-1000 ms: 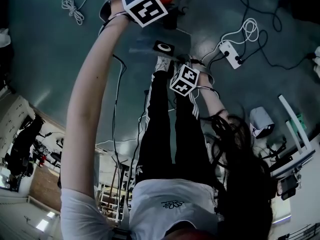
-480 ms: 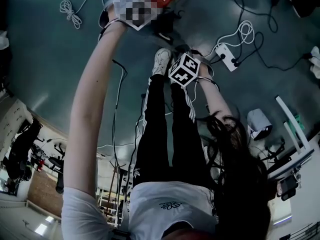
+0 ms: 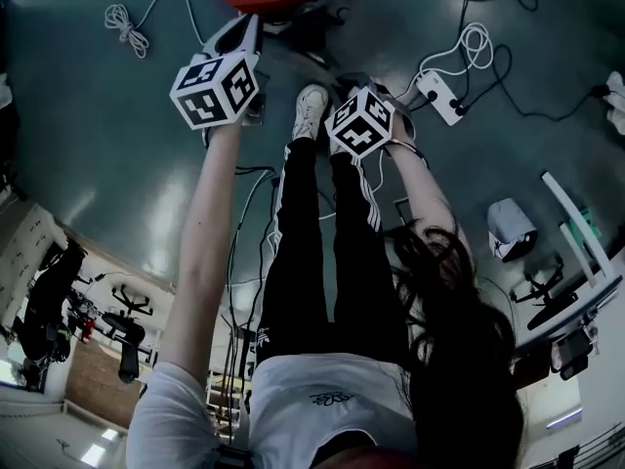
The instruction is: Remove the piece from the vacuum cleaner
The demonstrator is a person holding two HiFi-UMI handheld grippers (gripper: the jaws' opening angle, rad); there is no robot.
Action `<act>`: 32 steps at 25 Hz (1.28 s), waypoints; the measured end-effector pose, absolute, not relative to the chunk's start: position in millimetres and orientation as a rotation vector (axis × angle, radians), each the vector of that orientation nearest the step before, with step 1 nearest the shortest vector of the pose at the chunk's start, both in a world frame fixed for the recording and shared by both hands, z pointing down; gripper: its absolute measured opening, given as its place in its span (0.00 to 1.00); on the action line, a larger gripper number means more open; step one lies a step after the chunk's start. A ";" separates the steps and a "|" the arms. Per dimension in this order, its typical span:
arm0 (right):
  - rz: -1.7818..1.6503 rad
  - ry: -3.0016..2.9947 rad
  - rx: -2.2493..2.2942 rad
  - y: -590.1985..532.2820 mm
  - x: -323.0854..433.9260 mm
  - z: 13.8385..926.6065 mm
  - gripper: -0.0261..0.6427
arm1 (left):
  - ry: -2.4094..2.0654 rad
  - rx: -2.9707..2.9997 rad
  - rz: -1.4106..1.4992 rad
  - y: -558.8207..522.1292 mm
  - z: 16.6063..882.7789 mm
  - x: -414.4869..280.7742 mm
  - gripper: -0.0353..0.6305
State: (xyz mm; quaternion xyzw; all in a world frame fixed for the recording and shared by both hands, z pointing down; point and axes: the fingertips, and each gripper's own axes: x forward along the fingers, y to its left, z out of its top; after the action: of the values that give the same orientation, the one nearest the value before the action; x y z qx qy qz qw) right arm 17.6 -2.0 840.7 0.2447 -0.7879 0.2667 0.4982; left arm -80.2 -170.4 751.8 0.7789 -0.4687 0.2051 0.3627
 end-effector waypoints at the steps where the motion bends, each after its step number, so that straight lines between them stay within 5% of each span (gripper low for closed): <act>1: 0.640 -1.915 0.592 -2.1 16.3 836.5 0.08 | -1.223 1.992 0.504 -159.1 748.6 -82.3 0.06; 8: 0.599 -1.962 0.700 -25.7 15.6 761.4 0.08 | -1.259 2.007 0.375 -130.6 676.6 -64.2 0.06; 26: 0.501 -2.188 1.202 -54.7 22.5 366.5 0.08 | -1.329 2.237 0.063 -64.6 329.1 -71.0 0.06; 32: 0.198 -2.270 1.216 -58.7 9.2 277.5 0.08 | -1.366 2.406 -0.051 -68.4 248.5 -72.8 0.06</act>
State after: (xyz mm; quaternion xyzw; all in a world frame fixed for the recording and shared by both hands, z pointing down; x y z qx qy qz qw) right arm 9.2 -58.7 277.5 0.4525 -0.8449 0.0737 0.2756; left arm -72.8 -68.4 248.5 0.8542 -0.4851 -0.0182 0.1862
